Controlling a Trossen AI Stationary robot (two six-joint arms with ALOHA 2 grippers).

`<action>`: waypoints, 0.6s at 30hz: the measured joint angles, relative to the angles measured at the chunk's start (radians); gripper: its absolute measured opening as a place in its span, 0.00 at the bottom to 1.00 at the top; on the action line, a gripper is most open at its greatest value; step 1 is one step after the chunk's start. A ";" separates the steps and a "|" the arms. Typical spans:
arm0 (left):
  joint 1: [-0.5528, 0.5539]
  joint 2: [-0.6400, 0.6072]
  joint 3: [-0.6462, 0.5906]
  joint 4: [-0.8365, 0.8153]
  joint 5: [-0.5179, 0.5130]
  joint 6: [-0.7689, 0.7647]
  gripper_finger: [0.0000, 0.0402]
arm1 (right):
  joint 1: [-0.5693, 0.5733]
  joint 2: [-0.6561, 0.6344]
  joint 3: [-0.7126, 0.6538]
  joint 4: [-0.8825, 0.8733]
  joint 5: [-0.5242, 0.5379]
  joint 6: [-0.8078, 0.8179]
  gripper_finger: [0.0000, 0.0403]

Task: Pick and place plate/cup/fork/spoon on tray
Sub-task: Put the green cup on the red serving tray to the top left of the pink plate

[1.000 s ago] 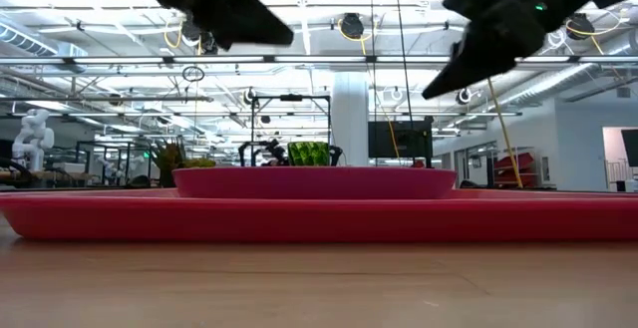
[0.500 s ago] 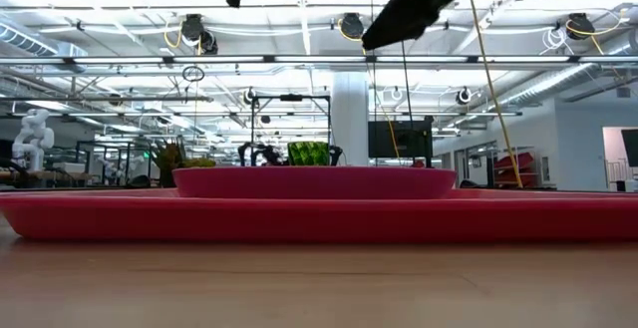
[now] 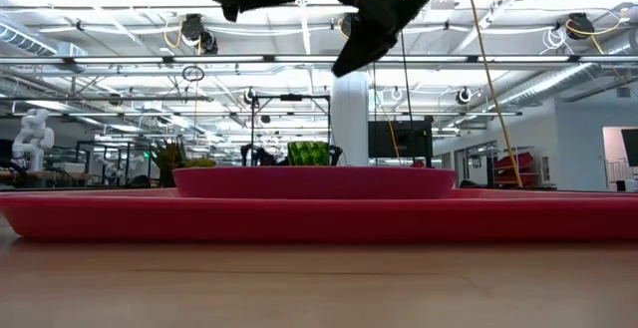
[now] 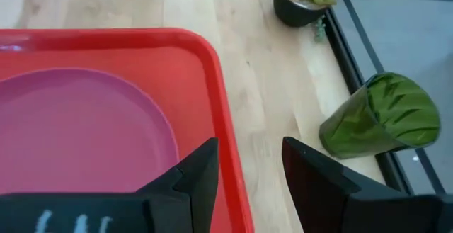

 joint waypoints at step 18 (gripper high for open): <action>-0.001 -0.038 0.000 0.024 0.002 0.050 0.20 | -0.072 0.066 0.075 0.049 -0.046 0.020 0.37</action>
